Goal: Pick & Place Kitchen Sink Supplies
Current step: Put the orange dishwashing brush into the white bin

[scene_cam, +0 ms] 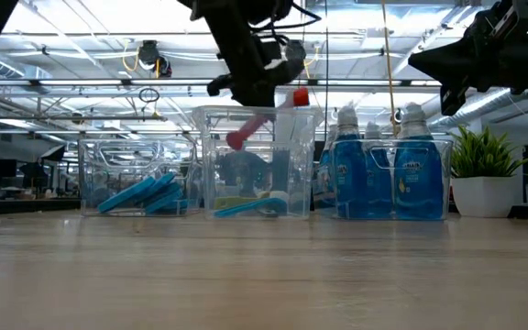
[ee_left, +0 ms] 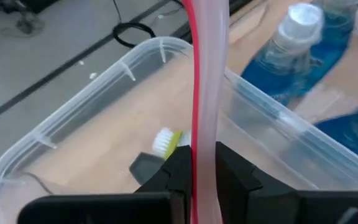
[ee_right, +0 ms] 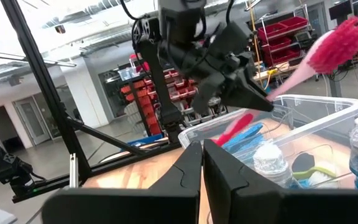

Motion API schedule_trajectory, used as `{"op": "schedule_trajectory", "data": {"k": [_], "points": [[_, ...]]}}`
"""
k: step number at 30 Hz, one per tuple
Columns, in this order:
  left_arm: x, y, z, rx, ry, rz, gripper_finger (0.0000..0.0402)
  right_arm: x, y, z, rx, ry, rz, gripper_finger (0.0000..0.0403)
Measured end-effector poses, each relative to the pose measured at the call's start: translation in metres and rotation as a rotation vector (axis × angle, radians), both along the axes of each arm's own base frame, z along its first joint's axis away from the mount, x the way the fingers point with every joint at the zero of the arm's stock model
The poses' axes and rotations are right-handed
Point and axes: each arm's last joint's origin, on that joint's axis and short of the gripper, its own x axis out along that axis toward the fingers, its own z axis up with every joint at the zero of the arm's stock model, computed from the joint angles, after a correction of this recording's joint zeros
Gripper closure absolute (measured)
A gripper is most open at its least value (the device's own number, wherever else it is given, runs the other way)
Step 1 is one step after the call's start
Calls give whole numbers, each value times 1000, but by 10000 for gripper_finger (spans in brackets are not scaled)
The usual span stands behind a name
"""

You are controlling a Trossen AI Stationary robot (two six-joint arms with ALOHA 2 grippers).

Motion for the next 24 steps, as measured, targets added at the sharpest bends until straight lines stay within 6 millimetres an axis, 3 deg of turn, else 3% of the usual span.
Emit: {"op": "schedule_trajectory", "data": {"k": [13,19,24], "points": [[5,-18,-8,136,43,83,356,0,0,0,-4,1,-1,399],[0,-25,-26,134,66,109,356,0,0,0,-4,1,-1,399],[1,-26,-30,147,27,103,356,0,0,0,-4,1,-1,399]]}}
